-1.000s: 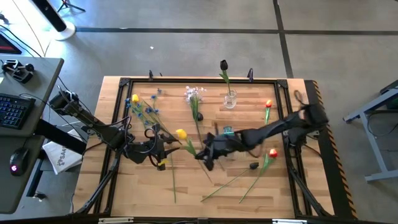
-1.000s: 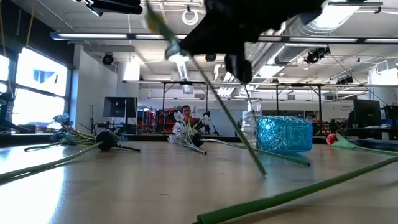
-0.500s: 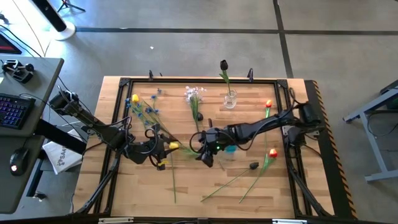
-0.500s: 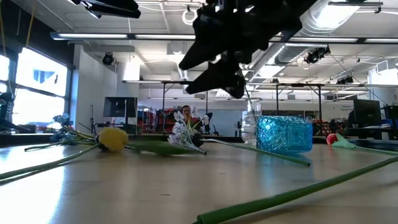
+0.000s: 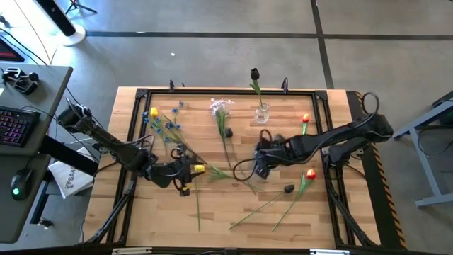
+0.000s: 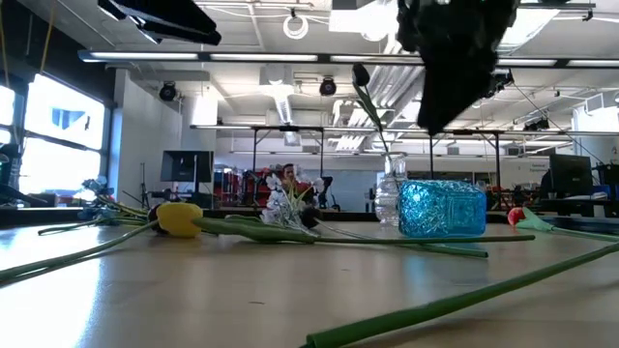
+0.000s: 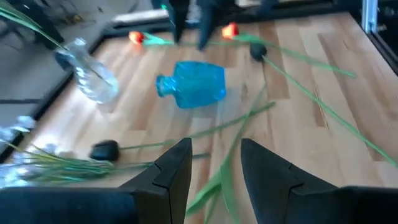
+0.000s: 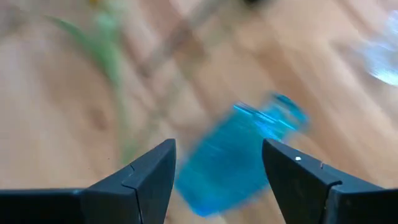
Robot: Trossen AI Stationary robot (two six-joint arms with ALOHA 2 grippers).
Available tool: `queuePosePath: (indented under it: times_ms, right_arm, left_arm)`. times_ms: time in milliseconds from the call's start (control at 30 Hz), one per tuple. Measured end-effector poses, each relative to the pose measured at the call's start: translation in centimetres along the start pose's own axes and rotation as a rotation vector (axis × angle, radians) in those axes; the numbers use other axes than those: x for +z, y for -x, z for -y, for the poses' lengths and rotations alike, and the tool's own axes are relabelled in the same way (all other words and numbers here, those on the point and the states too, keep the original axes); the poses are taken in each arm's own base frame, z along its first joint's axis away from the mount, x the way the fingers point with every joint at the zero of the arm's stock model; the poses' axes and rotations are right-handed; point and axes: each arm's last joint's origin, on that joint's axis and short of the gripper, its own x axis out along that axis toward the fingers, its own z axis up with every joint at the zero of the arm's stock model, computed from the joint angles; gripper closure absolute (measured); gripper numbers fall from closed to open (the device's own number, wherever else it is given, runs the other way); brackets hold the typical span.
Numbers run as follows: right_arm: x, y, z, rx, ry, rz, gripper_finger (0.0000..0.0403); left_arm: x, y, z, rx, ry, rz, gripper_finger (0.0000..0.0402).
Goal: Sort flowers into vase by color
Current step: Adjust the blue flower vase
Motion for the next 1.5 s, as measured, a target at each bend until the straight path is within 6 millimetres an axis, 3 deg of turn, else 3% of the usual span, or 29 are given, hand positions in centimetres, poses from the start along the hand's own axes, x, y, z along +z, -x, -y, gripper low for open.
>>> queuePosePath:
  times_ms: [100,333,733,1000,1233,1500]
  right_arm:
    - [-0.5,-0.5,1.9,-0.027,-0.039,-0.058,0.0167]
    - [-3.6,-2.8,5.2,0.134,-0.196,-0.166,0.0159]
    - [-7.9,-6.3,7.5,0.395,-0.413,0.045,0.0084]
    - [-8.9,-7.7,8.5,0.504,-0.493,0.178,0.0073]
    - [-9.0,-7.9,8.5,0.504,-0.494,0.182,0.0072]
    - [-9.5,-8.3,7.6,0.449,-0.41,0.223,0.0072]
  left_arm:
    - [-0.4,-1.8,0.5,-0.026,-0.003,-0.02,0.0275]
    - [-1.9,-7.7,0.9,-0.036,-0.046,-0.033,0.0275]
    - [-4.4,-17.1,-6.1,-0.118,0.074,0.056,0.0276]
    - [-5.3,-22.5,-6.6,-0.171,0.071,0.032,0.0276]
    - [-4.3,-25.8,-6.0,-0.17,0.047,0.02,0.0276]
    - [-3.9,-26.4,-5.8,-0.166,0.028,-0.007,0.0276]
